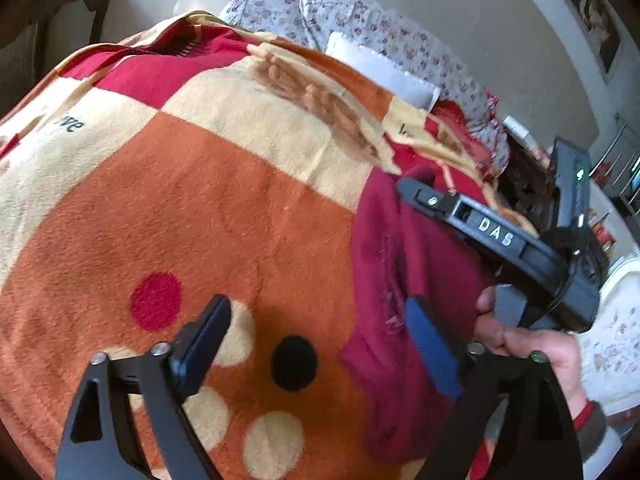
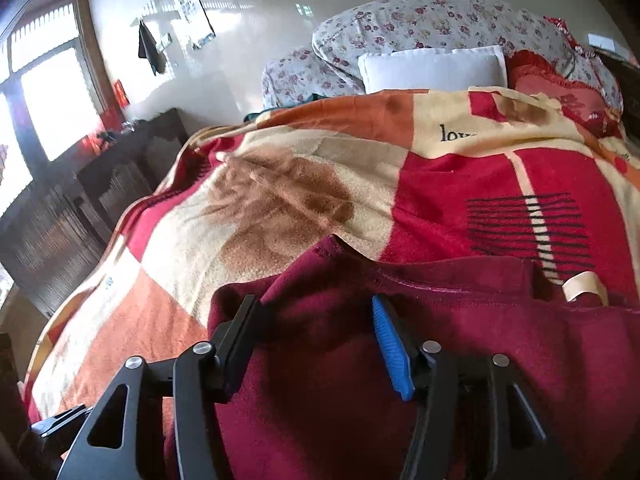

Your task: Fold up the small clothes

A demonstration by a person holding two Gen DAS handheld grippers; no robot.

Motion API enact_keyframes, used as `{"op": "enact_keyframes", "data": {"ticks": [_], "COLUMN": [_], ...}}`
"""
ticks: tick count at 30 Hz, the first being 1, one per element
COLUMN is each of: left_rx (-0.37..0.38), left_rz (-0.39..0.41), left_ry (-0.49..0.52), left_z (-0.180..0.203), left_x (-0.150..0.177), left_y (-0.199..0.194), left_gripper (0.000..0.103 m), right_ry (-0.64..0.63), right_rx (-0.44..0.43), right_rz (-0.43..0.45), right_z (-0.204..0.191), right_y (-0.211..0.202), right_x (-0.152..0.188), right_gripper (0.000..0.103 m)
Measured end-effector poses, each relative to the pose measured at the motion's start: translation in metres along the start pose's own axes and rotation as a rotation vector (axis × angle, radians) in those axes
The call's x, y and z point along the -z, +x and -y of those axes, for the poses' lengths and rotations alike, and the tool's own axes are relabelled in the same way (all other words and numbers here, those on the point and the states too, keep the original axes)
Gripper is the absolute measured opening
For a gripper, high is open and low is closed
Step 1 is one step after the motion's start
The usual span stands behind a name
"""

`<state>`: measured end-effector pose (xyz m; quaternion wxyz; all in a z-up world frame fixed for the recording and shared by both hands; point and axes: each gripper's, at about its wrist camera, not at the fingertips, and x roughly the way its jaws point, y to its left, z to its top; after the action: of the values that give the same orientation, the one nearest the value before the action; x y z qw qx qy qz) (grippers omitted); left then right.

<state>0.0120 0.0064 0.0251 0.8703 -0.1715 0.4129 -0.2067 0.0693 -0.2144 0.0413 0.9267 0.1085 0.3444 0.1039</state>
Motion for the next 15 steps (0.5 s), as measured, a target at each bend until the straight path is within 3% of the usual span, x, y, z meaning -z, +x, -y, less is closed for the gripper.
{"op": "enact_keyframes", "data": {"ticks": [4, 8, 15], "left_rx": [0.066, 0.063, 0.099], "left_rz": [-0.035, -0.097, -0.091], "left_ry": [0.027, 0.058, 0.014], "left_z": [0.010, 0.018, 0.010], "left_x": [0.001, 0.007, 0.007], "left_y": [0.009, 0.024, 0.026], "left_gripper": [0.092, 0.092, 0.094], "right_ry": [0.009, 0.097, 0.053], "right_rx": [-0.038, -0.074, -0.010], "right_rz": [-0.036, -0.102, -0.267], "right_z": [-0.002, 0.004, -0.027], "right_y": [0.001, -0.002, 0.000], "right_x": [-0.005, -0.014, -0.024], "right_gripper": [0.075, 0.077, 0.086]}}
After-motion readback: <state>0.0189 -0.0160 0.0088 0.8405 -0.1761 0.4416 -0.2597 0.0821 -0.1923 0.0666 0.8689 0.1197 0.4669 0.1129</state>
